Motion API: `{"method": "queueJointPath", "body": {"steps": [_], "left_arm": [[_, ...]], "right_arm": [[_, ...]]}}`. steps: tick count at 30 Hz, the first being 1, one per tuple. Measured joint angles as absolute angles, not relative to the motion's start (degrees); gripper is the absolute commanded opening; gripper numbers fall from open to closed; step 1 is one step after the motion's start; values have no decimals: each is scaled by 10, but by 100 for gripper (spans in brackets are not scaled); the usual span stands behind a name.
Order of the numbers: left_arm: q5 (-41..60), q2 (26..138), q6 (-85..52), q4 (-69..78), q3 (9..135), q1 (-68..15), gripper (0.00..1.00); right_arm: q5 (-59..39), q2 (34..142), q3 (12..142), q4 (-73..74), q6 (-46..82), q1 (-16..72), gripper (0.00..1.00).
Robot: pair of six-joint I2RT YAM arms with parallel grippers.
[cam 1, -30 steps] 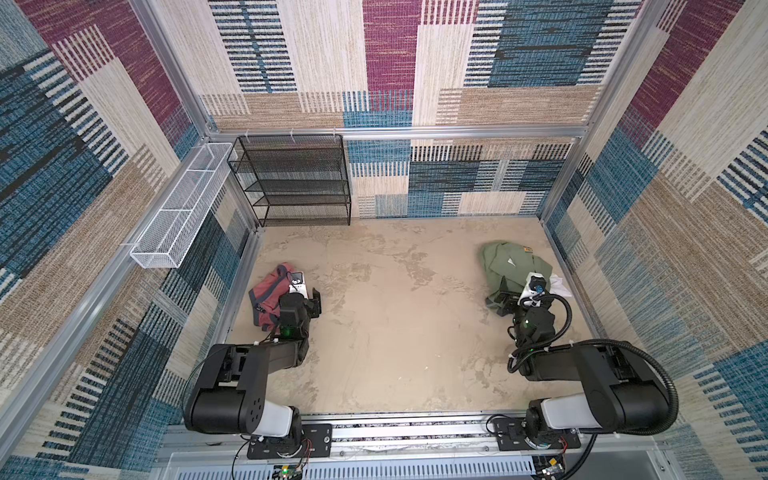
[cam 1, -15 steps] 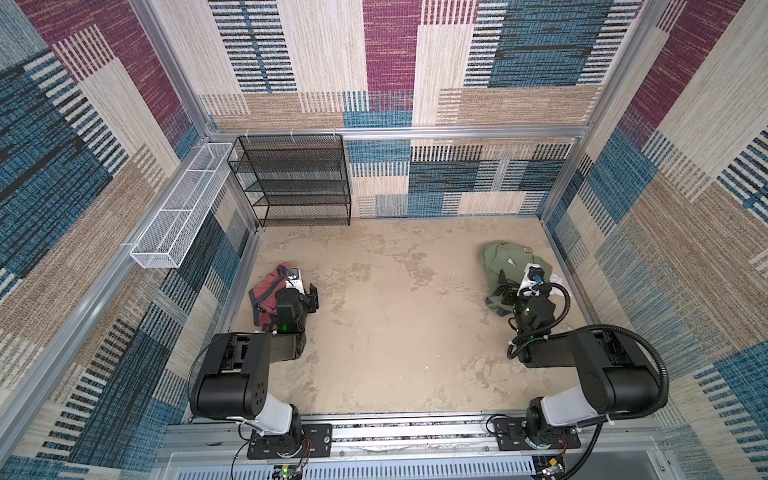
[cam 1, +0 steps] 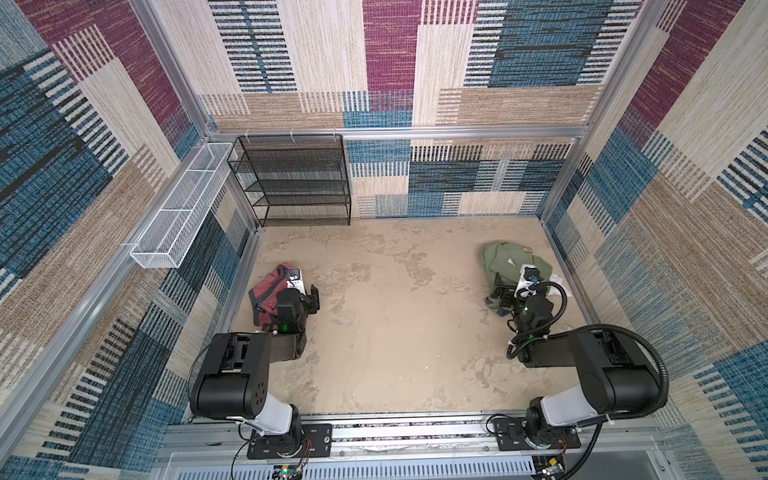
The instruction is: Pick out a specific cloth from the pile
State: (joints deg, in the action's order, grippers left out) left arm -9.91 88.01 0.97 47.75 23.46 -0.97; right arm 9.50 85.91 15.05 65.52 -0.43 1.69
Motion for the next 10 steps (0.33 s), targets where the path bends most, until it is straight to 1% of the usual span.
{"method": "queueJointPath", "body": {"steps": [6,9,10], "left_arm": [[-99,880,10,477,235,-10,75],[-99,881,9,477,237,-9,77],[-96,882,7,475,239,-8,84]], "right_arm": [[95,860,153,653,-4,17,100],[95,860,154,652,-4,17,100],[95,860,154,651,-4,17,100]]}}
